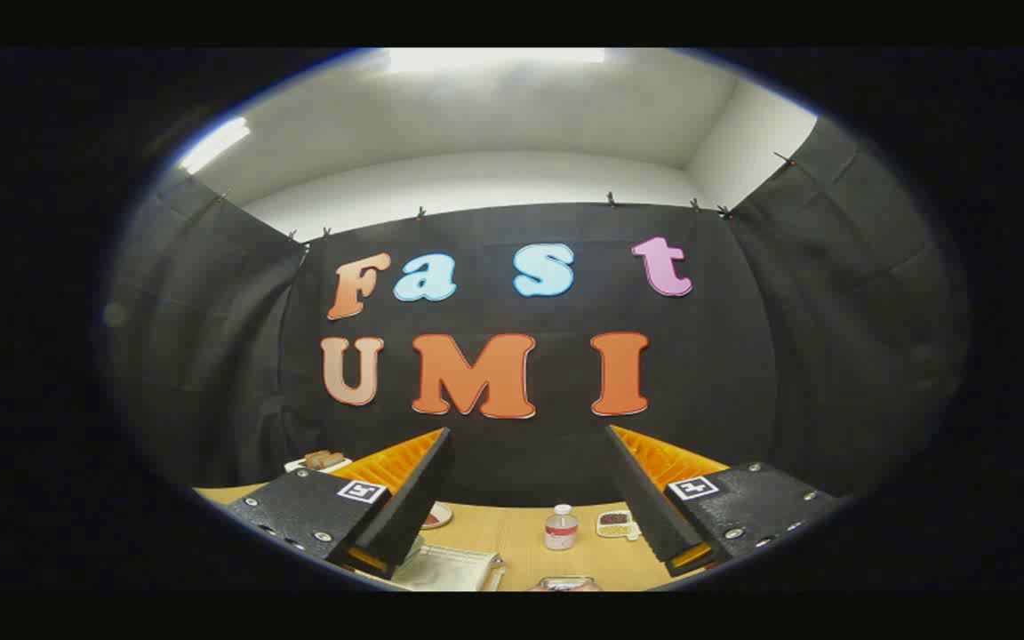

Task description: Take the plate from the dish rack, then take the spoon from the basket and place it into the plate.

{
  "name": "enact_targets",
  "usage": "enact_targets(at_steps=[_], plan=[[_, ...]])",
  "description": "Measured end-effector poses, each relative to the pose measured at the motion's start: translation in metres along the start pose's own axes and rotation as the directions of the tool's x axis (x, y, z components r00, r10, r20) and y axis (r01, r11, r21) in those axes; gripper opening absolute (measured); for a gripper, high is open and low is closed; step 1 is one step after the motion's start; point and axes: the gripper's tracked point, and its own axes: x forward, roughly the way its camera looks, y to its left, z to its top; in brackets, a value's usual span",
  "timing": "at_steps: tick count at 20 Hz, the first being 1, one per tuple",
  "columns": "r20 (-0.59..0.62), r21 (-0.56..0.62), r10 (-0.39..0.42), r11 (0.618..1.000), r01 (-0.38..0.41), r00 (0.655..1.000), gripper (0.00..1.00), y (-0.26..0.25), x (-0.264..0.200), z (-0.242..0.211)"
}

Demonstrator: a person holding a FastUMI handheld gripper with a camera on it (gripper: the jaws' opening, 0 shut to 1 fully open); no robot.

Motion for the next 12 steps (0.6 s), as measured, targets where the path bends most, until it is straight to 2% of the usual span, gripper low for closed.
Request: enact_targets(at_steps=[5, 12], plan=[[0.02, 0.016, 0.008, 1.0, -0.009, 1.0, 0.99, 0.003, -0.001, 0.027], [0.004, 0.002, 0.041, 0.999, -0.041, 0.999, 0.99, 0.01, 0.001, 0.036]])
